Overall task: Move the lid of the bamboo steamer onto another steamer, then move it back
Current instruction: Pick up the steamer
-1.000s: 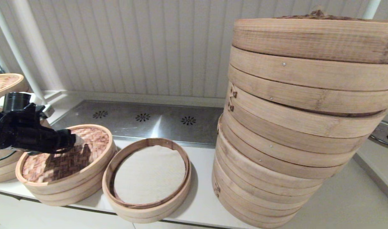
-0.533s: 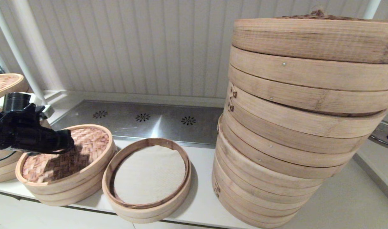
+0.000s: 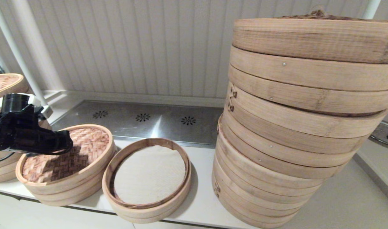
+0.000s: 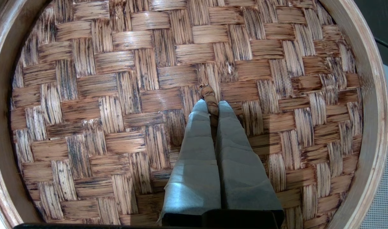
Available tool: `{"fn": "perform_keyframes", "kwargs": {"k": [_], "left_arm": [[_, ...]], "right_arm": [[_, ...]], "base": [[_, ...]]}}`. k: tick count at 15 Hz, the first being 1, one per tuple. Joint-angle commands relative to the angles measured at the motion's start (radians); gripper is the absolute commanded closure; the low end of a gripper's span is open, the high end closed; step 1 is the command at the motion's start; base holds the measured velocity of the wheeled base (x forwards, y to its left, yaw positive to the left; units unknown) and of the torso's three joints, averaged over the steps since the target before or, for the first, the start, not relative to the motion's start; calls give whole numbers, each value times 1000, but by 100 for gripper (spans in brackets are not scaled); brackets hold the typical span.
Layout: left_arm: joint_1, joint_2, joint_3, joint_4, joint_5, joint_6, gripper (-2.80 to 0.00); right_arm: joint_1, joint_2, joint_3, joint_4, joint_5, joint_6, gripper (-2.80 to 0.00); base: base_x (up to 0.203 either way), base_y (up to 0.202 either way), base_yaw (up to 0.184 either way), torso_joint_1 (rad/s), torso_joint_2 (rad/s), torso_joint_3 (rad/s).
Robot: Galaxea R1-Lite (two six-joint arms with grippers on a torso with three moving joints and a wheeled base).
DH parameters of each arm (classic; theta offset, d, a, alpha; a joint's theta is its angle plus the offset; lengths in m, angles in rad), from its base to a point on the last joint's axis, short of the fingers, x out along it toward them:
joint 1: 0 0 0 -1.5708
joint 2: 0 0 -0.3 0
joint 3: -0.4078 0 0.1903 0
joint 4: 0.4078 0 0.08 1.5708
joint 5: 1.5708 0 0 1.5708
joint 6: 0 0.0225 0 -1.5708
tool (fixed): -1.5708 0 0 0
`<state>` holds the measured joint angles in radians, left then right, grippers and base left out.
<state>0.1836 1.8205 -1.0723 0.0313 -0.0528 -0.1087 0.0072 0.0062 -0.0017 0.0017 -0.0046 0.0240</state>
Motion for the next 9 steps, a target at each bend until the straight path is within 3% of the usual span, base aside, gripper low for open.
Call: {"fn": "perform_keyframes", "kwargs": {"k": [1,9], "left_arm": [[0,-19,-7,-1,-2,-3,0],[-6,-93,-13,1,-2,-5,0]], "right_arm": [[0,1,0,0,0,1,0],[0,1,0,0,0,1,0]], "base": [[0,0,0,0,0,0],[0,0,0,0,0,0]]}}
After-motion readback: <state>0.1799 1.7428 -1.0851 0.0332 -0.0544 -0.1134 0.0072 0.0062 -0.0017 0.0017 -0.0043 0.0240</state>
